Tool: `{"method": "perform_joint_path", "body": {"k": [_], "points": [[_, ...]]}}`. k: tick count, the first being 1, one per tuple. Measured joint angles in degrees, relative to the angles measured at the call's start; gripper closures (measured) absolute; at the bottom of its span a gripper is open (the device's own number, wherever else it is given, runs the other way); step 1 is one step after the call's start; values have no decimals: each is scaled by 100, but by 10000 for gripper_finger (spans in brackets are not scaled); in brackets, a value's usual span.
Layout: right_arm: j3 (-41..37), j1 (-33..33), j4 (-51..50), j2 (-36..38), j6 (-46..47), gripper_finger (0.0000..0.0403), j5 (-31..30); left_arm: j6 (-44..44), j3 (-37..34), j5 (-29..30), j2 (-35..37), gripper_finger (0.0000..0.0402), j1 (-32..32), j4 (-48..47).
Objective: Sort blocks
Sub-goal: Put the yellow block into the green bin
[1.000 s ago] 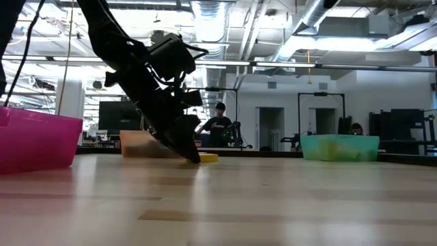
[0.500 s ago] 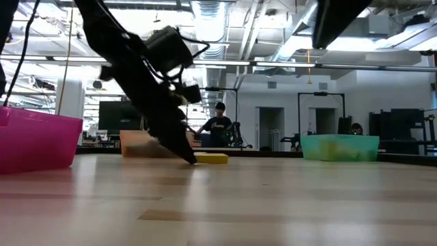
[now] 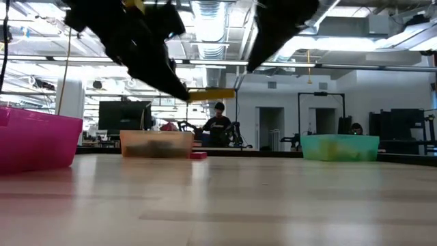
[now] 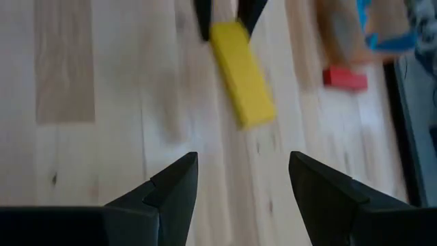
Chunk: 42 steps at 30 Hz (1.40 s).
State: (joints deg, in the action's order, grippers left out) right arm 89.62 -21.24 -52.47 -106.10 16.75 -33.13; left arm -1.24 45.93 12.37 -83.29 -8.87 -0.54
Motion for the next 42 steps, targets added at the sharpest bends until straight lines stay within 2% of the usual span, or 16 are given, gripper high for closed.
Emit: {"method": "perform_joint_path", "body": {"k": [5, 9, 15, 22, 28, 42], "points": [[2, 217, 875, -1, -866, 159, 295, 104, 0, 143, 216, 297, -286, -119], [4, 392, 1060, -4, -1244, 159, 363, 117, 4, 161, 226, 297, -417, -229], [11, 735, 1279, -80, -1234, 159, 1422, 222, 4, 380, 228, 297, -519, -202], [9, 908, 1459, -516, -1382, 159, 1947, 300, 4, 465, 233, 298, -526, -188], [4, 938, 1542, -785, -1441, 166, 1874, 354, 8, 438, 235, 298, -526, -342], [9, 938, 1886, -699, -1489, 237, 1822, 260, 7, 279, 235, 296, -519, -586]]}}
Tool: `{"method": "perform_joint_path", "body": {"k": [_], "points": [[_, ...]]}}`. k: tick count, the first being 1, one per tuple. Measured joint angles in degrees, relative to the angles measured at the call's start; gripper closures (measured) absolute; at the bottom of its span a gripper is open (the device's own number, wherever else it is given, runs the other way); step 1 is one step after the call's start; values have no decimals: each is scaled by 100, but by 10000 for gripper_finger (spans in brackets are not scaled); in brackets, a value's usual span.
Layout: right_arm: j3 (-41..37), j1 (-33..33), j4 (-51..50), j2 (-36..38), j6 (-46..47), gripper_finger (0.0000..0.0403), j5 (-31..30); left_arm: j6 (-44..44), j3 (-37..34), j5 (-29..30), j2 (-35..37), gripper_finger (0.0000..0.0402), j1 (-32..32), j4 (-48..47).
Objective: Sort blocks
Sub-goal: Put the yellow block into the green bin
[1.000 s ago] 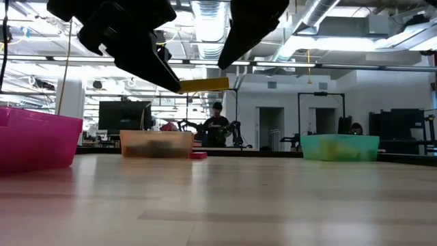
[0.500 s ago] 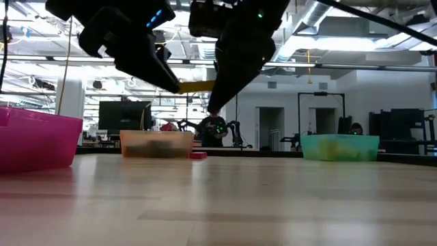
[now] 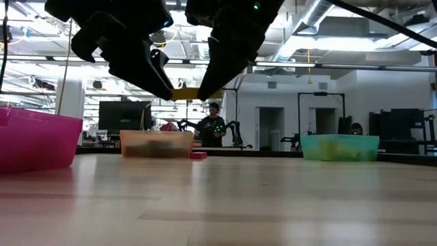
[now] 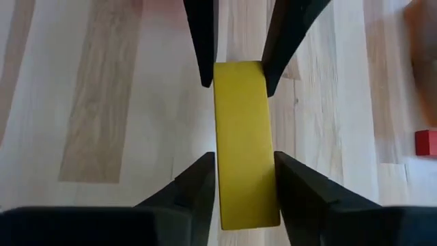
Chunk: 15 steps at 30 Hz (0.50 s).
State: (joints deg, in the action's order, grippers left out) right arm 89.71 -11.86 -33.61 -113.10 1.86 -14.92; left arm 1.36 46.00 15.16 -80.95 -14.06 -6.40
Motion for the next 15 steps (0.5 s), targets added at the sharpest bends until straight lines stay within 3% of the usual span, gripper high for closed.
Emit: {"method": "perform_joint_path", "body": {"k": [7, 15], "points": [[0, 0, -63, 0, 47, 292, 119, -43, 0, -25, 0, 295, -2, 77], [0, 0, -132, 0, 160, 290, 127, -50, 0, -27, 0, 293, -11, 98]]}}
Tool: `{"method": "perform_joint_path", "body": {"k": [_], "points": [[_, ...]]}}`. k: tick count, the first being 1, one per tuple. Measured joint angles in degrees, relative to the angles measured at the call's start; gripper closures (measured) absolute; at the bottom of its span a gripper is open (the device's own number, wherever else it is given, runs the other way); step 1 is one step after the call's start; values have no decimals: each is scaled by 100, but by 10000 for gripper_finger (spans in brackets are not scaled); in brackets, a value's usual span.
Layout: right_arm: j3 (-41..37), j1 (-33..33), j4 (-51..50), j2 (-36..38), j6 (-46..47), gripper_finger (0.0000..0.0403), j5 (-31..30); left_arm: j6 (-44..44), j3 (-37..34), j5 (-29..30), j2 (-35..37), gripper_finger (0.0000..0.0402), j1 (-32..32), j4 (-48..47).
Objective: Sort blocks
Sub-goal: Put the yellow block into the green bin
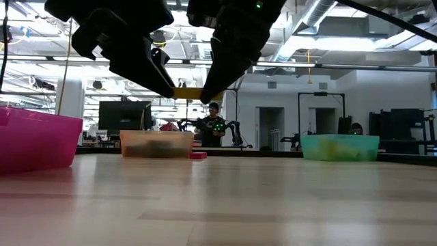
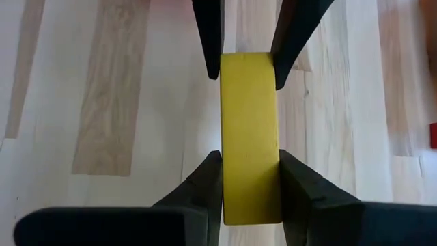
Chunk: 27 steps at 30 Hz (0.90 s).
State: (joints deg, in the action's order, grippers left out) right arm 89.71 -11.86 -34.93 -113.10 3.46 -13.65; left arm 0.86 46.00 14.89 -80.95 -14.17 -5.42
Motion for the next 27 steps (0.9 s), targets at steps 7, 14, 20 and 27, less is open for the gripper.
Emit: {"method": "perform_joint_path", "body": {"k": [7, 14, 20, 27], "points": [[-4, 50, -543, 21, 336, 290, -111, 98, 0, 48, 22, 245, 1, -6], [-4, 261, -1704, 139, 946, 290, -479, -15, 0, 240, 400, 177, 0, -312], [-2, 658, -2997, 291, 1513, 290, -820, -421, 2, 255, 854, 167, -53, -955], [-2, 1517, -4418, 684, 1962, 290, -1210, -695, -236, 254, 944, 166, -469, -1313]]}}
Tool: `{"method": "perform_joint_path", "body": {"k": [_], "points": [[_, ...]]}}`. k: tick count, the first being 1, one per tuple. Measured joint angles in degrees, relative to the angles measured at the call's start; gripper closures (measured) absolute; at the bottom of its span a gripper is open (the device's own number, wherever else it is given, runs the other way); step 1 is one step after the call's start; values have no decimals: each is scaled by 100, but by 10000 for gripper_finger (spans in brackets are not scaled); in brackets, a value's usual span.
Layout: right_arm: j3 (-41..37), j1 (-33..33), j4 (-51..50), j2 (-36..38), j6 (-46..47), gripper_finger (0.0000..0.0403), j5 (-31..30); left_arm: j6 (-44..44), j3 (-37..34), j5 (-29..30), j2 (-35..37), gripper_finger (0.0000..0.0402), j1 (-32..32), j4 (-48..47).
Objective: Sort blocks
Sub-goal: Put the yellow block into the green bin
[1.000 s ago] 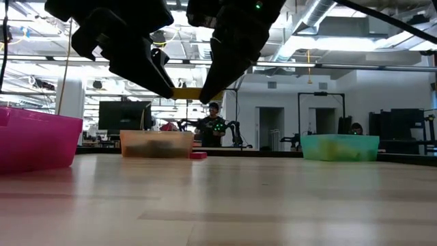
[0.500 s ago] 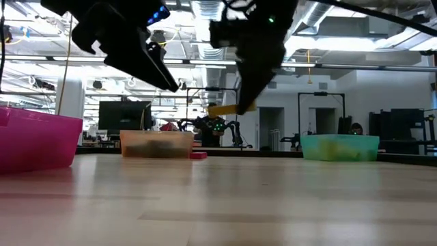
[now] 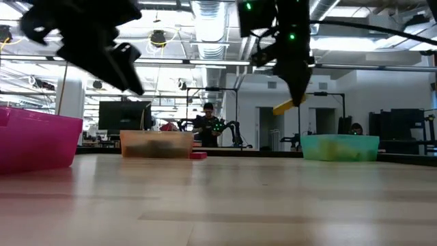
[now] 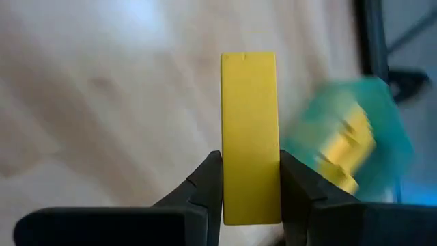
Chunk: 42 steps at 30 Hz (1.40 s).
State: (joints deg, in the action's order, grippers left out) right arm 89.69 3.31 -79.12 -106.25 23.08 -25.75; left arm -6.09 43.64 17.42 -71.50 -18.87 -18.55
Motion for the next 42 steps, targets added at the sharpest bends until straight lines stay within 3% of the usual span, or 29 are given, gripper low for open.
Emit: {"method": "perform_joint_path", "body": {"k": [13, 20, 28, 32, 42], "points": [[0, 2470, -1045, 693, -52, 290, 58, -713, -1624, -17, 0, 166, -628, 2282], [2, 3466, -950, 721, -259, 290, 478, -586, -1884, -16, 0, 166, -1050, 3159], [-69, 4033, -672, 566, -425, 290, 967, -362, -1884, -12, 0, 166, -1452, 3310], [-534, 4186, -291, 565, -514, 290, 1371, -367, -1884, 91, 0, 166, -1579, 3317], [-1640, 4567, 691, 579, -557, 290, 1380, -320, -1879, 215, 0, 166, -1738, 3524]]}}
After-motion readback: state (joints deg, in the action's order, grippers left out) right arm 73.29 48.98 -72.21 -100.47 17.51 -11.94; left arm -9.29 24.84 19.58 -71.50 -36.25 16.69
